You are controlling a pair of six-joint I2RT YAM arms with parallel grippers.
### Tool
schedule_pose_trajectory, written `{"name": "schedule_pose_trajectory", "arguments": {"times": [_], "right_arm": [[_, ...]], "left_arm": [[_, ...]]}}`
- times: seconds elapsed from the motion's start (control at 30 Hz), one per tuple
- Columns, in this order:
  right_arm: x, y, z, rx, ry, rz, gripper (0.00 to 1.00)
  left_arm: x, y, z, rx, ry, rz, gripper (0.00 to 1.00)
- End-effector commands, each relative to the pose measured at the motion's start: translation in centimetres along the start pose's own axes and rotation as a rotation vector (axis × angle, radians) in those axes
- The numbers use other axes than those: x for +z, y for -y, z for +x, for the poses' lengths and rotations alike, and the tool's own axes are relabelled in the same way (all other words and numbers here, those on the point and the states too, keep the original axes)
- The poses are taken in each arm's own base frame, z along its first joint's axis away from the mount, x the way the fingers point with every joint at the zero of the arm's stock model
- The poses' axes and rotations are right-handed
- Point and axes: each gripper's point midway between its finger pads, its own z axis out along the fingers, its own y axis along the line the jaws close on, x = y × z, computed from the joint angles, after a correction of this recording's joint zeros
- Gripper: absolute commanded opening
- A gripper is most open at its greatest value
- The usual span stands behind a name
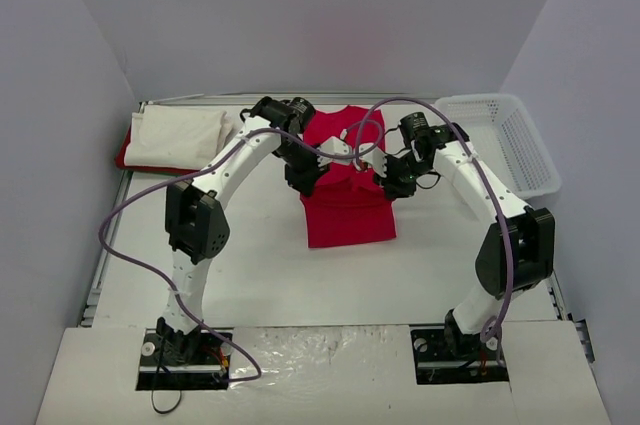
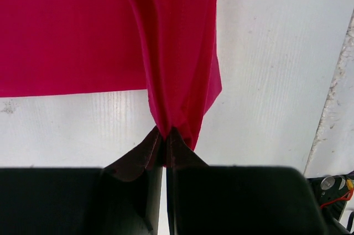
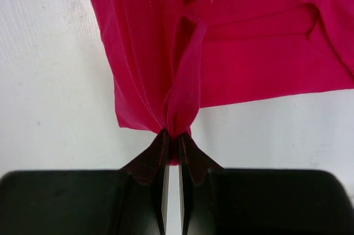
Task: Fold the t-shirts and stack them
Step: Fold the folded rectangular tshirt in 1/3 of the way
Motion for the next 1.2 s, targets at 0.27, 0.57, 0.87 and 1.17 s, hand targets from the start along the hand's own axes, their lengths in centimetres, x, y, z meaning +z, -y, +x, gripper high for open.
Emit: {"name": "schedule_pose_trajectory", "arguments": {"times": [0.27,0.57,0.87,1.17], "right_arm": [[0.8,4.1,0.9,0.058,-0.002,0.025,0.00],[3.3,6.1,1.6,0.067,-0.010,-0.012,0.00],[4.9,8.3,2.2,0.080,-0.024,-0.016,0.00],[6.1,9.5,3.2,0.094,-0.027,-0.019,0.00]], "left_arm": [[-0.9,1.0,2.1,-0.048,-0.123,0.092,0.02],[0.2,-1.5,3.2,-0.063,-0.130,0.093,0.02],[1.0,-4.3,3.5,-0.059,-0.121,0.071,0.02],[2.2,-5.8,3.7,-0.049,-0.120,0.056,0.07]]}}
